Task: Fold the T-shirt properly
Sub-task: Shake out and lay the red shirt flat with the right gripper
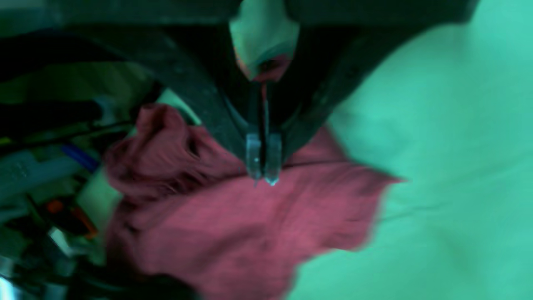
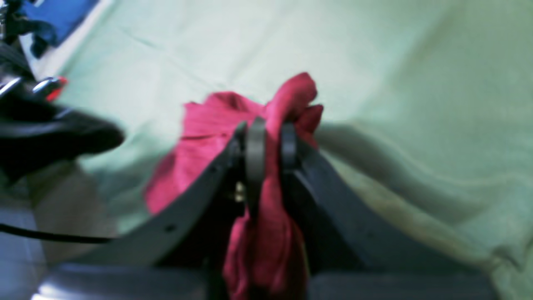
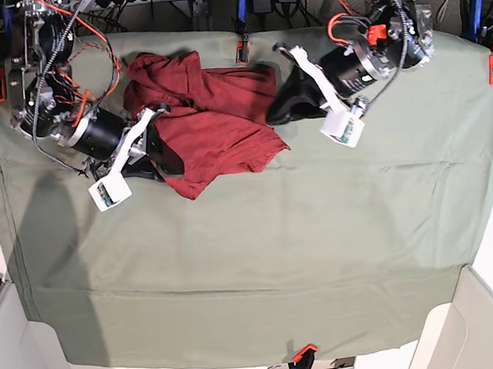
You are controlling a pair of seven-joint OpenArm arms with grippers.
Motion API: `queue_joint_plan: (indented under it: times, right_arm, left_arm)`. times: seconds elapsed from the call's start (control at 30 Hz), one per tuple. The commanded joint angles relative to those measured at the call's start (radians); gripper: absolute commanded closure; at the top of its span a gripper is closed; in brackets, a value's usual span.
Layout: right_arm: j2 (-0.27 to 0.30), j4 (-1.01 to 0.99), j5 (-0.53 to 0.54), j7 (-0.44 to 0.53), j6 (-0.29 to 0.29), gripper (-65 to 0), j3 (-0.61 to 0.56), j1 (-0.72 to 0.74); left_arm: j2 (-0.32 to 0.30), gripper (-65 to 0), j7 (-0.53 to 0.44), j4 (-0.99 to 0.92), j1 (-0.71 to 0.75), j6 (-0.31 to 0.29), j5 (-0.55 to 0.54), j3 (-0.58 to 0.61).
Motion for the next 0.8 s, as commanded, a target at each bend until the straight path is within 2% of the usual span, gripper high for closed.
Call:
queue_joint_plan:
  times: [0.0,0.13,0.27,0.47,0.6,0.7,0.77]
  right_arm:
    - [0.003,0.047,0.04,0.021,0.012,0.0,0.002,-0.005]
    - [0.003,0.146,0.094,0.018,0.015,0.0,0.001,-0.071]
    - [0.003,0.214,0.09,0.019,0.019,0.0,0.001,-0.107]
    - [0.002,0.216,0.004,0.043,0.008,0.0,0.002,-0.103]
    - [0.003,0.214,-0.099,0.069,0.006,0.0,0.007,-0.103]
    - [0.003,0.214,-0.179,0.087,-0.03,-22.2,0.035,-0.103]
    - [0.008,0.213,-0.219,0.108,-0.051,-31.1,0.076,-0.103]
  left_arm:
    - [-0.018,0.0,-0.013,0.018,-0.005,-0.009,-0.027,-0.021]
    - [-0.06,0.0,0.013,0.018,-0.005,-0.009,-0.071,-0.084]
    - [-0.076,0.0,0.022,0.018,-0.001,-0.009,-0.1,-0.13]
    - [-0.081,0.0,0.044,0.018,0.03,-0.009,-0.148,-0.131]
    - [-0.081,0.0,0.078,0.018,0.034,-0.009,-0.175,-0.131]
    - [-0.081,0.0,0.092,0.018,0.034,-0.009,-0.182,-0.131]
    - [-0.081,0.0,0.095,0.018,0.034,-0.009,-0.182,-0.131]
